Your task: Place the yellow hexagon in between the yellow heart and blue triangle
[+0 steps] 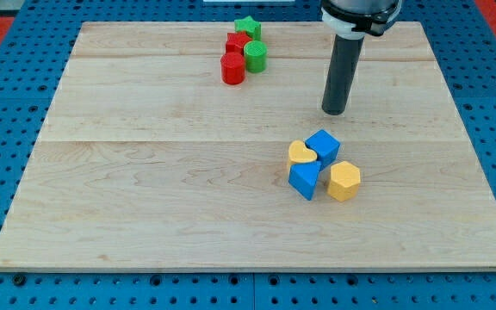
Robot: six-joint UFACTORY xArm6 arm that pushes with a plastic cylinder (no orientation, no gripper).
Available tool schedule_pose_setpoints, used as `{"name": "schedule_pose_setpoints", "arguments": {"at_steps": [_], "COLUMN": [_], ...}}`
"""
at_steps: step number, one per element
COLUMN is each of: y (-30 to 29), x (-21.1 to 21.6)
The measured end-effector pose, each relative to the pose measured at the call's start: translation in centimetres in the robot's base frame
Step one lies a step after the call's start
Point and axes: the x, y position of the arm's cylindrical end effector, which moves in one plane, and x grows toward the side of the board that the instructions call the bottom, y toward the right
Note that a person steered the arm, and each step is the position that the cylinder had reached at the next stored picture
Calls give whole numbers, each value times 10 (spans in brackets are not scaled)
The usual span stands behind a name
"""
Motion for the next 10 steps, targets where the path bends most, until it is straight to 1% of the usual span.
{"name": "schedule_pose_setpoints", "arguments": {"at_steps": [3,4,5,6,7,8,9,10], "y": [3,64,84,45,6,-44,-71,-71], "x": [-4,41,121,142,140,124,116,108]}}
